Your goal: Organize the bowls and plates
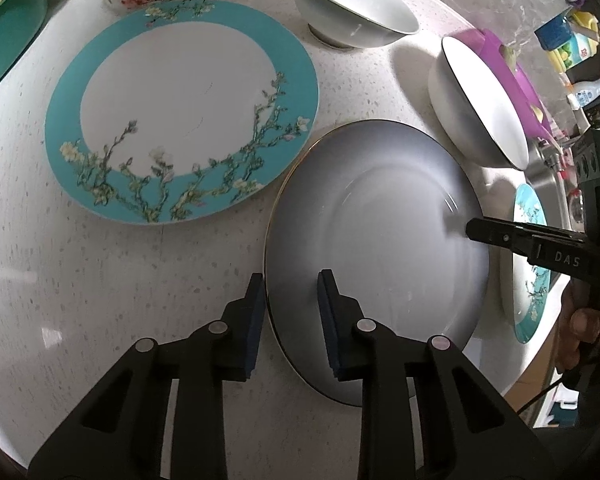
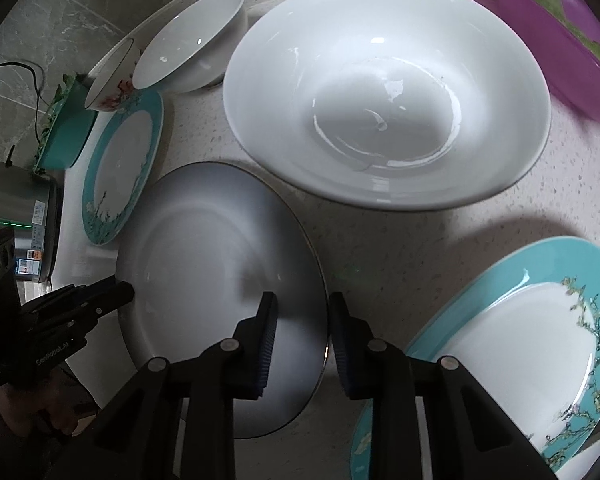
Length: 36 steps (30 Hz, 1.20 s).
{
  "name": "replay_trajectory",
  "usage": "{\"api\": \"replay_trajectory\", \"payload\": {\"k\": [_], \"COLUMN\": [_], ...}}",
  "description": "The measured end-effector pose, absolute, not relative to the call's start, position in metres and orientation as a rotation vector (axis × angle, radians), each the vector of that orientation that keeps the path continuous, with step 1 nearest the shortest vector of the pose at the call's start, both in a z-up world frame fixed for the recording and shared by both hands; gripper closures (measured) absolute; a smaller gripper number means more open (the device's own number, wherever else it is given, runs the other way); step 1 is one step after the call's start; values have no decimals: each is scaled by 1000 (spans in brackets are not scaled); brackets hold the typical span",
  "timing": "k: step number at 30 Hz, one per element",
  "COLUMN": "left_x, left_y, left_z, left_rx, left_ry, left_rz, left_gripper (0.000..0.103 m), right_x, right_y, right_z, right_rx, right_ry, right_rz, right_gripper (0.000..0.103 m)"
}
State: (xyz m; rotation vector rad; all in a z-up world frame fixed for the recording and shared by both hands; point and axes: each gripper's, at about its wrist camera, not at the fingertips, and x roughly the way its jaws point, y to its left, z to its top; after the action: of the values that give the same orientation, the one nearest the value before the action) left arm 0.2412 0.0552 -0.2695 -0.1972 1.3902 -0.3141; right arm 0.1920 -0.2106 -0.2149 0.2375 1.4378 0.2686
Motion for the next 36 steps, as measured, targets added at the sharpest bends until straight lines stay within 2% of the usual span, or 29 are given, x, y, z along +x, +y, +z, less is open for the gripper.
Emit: {"api": "replay_trajectory", "payload": {"k": [20, 36], "left_x": [210, 153], "left_y": [70, 139], "left_z": [-248, -232], "left_rx": [-213, -227], "left_ry": [1398, 1398], "left_rz": [-293, -200], "left_gripper": [80, 80], "right_x": [182, 150], "right_y": [-194, -135], "right_z": [-192, -186], "right_rx": [207, 177], "right_ry": [1418, 1442], "right_rz": [290, 398], "right_gripper": [75, 75]}}
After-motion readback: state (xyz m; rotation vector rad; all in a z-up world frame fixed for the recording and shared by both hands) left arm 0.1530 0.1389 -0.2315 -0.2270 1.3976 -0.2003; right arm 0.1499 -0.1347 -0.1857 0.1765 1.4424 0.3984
